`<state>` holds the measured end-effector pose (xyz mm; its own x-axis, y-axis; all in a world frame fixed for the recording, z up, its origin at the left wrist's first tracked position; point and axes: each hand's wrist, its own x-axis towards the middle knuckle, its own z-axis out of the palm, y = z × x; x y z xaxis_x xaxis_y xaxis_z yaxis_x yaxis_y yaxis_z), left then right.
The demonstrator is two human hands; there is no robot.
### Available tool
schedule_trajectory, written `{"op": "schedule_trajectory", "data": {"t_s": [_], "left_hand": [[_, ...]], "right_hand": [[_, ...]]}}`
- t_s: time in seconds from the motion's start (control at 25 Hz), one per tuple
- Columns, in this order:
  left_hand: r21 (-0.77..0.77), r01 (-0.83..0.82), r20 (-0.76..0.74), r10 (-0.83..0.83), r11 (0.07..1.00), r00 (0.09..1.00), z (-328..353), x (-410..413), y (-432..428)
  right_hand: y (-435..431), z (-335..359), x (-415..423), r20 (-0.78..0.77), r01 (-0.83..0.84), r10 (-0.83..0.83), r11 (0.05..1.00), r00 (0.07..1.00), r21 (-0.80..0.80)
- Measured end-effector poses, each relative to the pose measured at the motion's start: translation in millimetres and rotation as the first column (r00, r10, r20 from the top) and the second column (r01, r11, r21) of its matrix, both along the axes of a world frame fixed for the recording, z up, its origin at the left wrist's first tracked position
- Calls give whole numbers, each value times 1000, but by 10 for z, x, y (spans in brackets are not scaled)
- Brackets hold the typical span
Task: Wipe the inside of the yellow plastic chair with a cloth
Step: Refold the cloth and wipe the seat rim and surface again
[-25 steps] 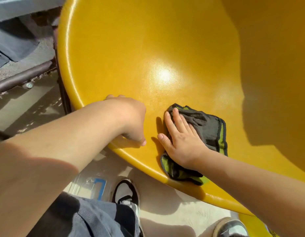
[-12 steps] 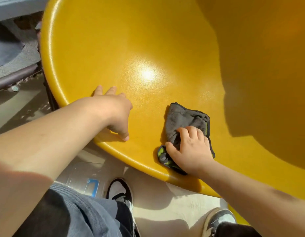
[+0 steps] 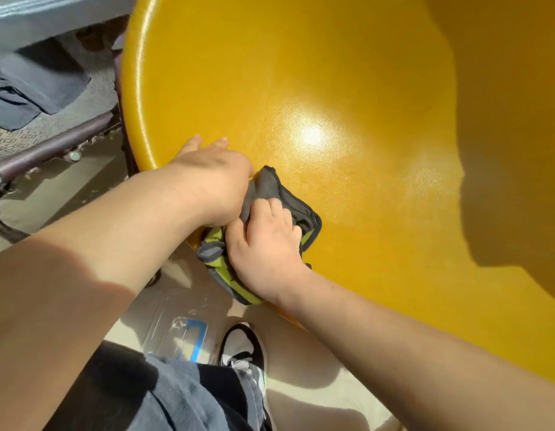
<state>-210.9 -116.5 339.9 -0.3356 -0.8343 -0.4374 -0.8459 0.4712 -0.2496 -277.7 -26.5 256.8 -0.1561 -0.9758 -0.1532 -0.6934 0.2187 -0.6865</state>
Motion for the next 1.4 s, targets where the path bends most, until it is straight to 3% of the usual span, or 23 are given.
{"op": "schedule_trajectory", "data": {"t_s": [0.08,0.16,0.28,0.4,0.48,0.56,0.68,0.92,1.04,1.16,1.32,1.4], "left_hand": [[-36,-10,-50,8,999,999,63,37,-3],[-46,-38,-99,34,998,994,81,69,-8],[-22,-43,-156,39,999,987,46,103,35],[18,-47,-212,50,999,976,63,94,90],[14,-59,-306,61,998,950,121,103,144],[-30,-119,-433,95,992,897,180,196,126],[-263,-188,-567,6,946,824,195,385,22],[-511,-232,-520,-83,828,850,229,397,-140],[-516,-352,-639,-77,781,765,303,480,-216],[-468,-381,-650,-18,797,760,273,371,-189],[-472,-455,-684,12,755,729,288,301,-245],[-494,-437,-673,-13,752,740,286,247,-253]], "right_hand": [[-173,41,87,73,-57,63,995,995,-83],[-105,-46,-12,46,-97,104,987,993,-128],[278,-246,-384,-162,-224,203,966,966,-126],[476,-331,-912,-342,-259,261,965,903,52],[482,-348,-1081,-436,-121,183,979,881,166],[422,-314,-977,-465,90,1,981,885,173],[306,-233,-501,-322,269,-207,949,924,163],[-8,60,140,51,164,-163,986,985,-20],[-261,151,272,164,151,-129,979,978,-134],[-768,261,379,187,173,-132,959,973,-225],[-1810,582,172,252,339,-275,903,928,-263],[-2083,574,-72,194,338,-290,892,937,-301]]}}
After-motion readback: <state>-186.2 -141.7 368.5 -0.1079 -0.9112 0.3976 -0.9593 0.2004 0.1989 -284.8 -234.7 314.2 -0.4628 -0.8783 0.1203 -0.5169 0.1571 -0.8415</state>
